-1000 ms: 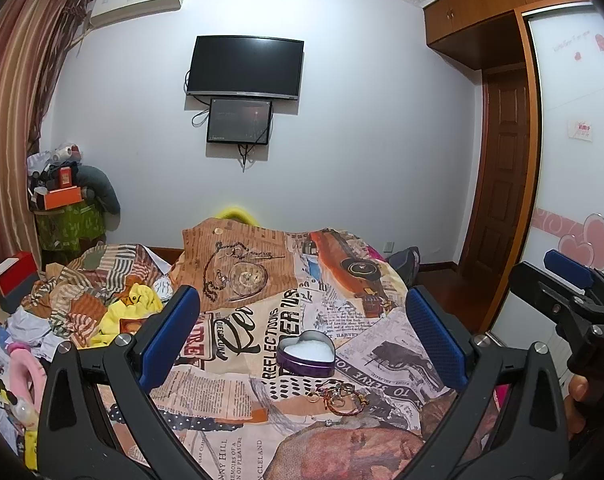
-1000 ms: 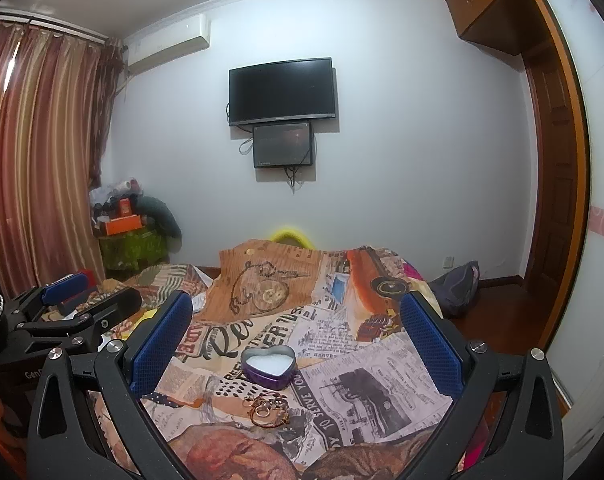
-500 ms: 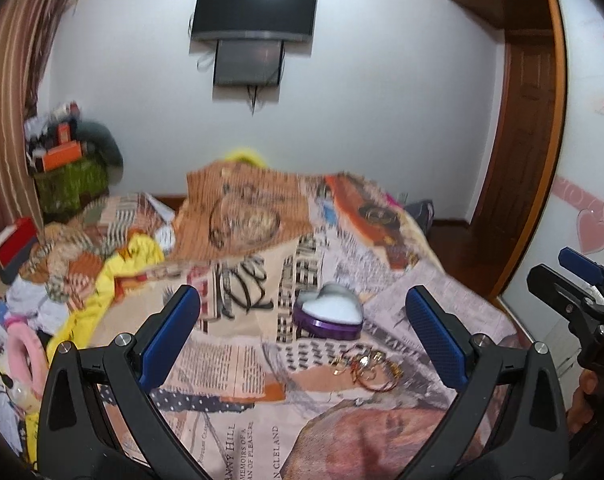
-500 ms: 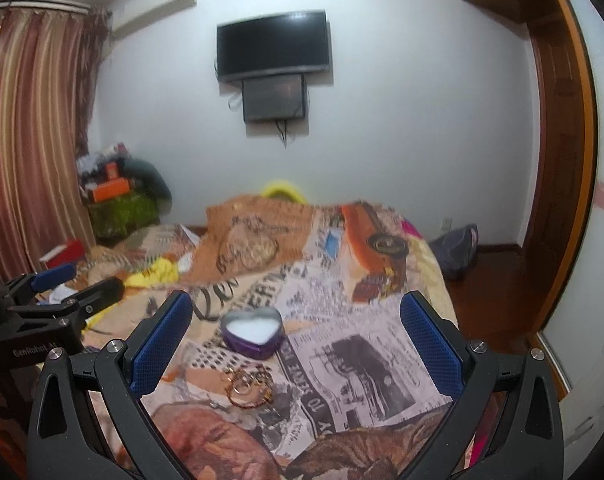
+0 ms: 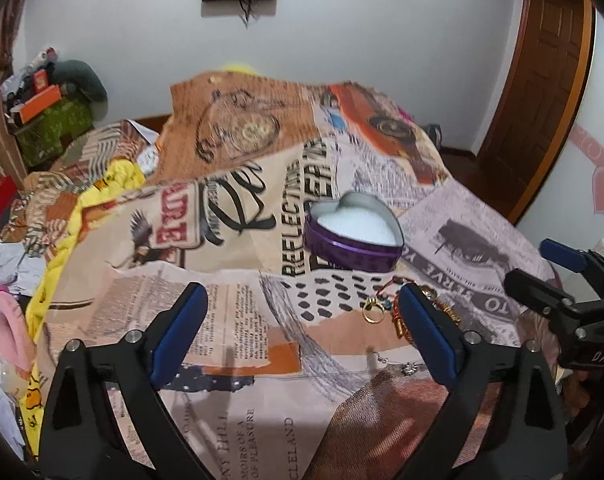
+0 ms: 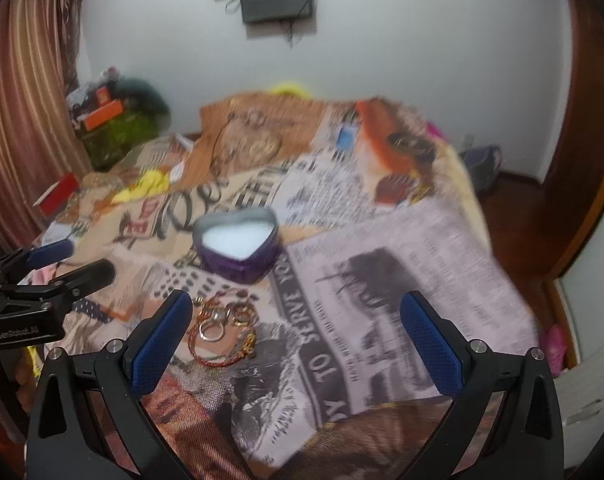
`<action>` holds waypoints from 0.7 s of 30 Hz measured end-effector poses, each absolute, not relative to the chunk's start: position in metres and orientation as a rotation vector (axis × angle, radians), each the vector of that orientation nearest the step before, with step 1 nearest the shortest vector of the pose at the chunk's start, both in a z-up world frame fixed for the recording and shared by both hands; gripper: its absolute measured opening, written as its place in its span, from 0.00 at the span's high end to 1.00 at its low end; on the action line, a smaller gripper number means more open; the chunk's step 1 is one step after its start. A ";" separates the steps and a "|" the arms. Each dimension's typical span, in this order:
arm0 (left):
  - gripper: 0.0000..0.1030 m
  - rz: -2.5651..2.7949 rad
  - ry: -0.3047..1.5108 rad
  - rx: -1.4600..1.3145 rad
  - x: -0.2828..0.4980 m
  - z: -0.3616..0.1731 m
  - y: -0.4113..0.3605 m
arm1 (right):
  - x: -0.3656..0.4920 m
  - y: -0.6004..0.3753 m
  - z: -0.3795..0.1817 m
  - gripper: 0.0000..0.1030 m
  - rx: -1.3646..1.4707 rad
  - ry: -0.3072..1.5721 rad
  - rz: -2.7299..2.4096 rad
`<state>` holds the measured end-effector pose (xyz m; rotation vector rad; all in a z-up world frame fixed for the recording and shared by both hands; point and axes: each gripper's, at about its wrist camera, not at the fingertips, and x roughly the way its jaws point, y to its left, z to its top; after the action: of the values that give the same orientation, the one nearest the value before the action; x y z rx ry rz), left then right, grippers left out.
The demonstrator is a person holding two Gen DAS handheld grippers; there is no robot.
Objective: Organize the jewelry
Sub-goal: 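Lower the left tool onto a gold ring while the right tool grasps a silver ring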
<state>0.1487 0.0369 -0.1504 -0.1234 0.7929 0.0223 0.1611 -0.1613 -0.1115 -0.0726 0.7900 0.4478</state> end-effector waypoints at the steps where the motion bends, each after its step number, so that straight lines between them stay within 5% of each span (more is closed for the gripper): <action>1: 0.11 0.016 0.803 -0.126 0.151 -0.153 0.036 | 0.164 -0.159 -0.116 0.00 -0.072 0.808 0.456; 5: 0.19 -0.033 0.851 -0.155 0.164 -0.167 0.034 | 0.177 -0.154 -0.131 0.04 -0.064 0.877 0.494; 13: 0.38 -0.110 0.898 -0.136 0.182 -0.186 0.023 | 0.192 -0.141 -0.148 0.39 -0.075 0.957 0.586; 17: 0.54 -0.155 0.935 -0.117 0.191 -0.197 0.014 | 0.195 -0.137 -0.153 0.50 -0.082 0.975 0.630; 21: 0.59 -0.189 0.942 -0.090 0.192 -0.202 0.006 | 0.197 -0.133 -0.155 0.62 -0.089 0.985 0.665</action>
<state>0.1923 0.0062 -0.2016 -0.0895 0.9415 -0.1889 0.1971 -0.1329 -0.1553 -0.0889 0.9852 0.6646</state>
